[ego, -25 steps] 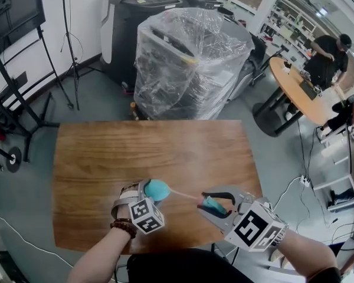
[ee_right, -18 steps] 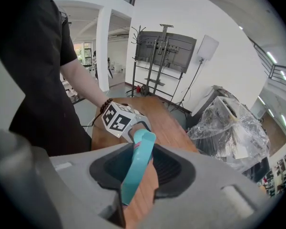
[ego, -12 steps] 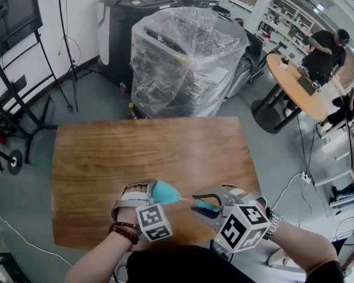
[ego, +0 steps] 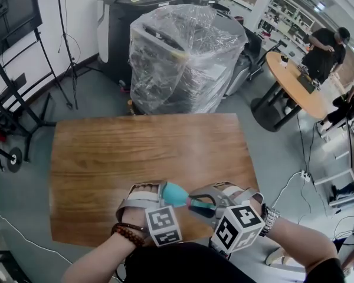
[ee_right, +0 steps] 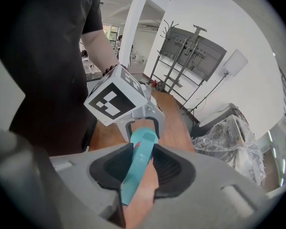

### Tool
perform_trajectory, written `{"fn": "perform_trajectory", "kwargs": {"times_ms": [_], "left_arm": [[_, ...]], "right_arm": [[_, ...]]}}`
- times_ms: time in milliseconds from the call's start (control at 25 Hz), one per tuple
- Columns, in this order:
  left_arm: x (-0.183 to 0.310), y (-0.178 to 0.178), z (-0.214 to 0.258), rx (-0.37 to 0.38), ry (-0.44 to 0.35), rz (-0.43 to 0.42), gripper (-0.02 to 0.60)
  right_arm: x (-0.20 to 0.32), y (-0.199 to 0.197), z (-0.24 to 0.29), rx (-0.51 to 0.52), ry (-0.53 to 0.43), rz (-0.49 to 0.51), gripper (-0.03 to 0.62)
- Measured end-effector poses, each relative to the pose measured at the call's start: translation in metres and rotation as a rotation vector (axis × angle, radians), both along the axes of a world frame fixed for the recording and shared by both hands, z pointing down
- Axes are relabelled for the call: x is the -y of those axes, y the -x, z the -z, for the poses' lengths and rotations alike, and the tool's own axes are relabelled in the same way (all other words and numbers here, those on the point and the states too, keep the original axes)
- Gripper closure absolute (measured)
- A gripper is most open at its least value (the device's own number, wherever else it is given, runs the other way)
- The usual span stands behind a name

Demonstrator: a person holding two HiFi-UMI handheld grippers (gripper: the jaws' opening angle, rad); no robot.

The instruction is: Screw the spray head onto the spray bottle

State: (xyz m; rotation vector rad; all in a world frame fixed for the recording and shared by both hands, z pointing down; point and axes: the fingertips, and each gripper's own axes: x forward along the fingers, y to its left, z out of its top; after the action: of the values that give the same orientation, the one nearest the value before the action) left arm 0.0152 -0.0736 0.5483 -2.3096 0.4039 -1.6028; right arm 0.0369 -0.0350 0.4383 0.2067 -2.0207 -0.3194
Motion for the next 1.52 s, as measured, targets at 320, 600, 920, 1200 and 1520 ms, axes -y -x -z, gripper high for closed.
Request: {"fn": "perform_trajectory", "kwargs": {"times_ms": [320,600,920,1200,1520], "left_arm": [[-0.006,-0.009,0.013,-0.017,-0.040,-0.027,0.180],[-0.006,-0.009,0.023,-0.056,-0.073,-0.013,0.192],[0.002,-0.004,0.026,-0.041,-0.123,0.045,0.201],[0.019,0.003,0.022,0.048,-0.230,0.095,0.201],[0.021,0.004,0.014,0.083,-0.224,0.088,0.198]], "right_arm": [[-0.007,-0.006,0.004,0.009,-0.005,0.025,0.474],[-0.008,-0.003,0.015,0.055,0.018,0.003,0.474],[0.005,-0.005,0.015,0.212,0.176,-0.274,0.474],[0.028,-0.018,0.000,0.586,0.624,-0.990,0.474],[0.032,-0.025,-0.010,0.855,0.875,-1.255,0.473]]}}
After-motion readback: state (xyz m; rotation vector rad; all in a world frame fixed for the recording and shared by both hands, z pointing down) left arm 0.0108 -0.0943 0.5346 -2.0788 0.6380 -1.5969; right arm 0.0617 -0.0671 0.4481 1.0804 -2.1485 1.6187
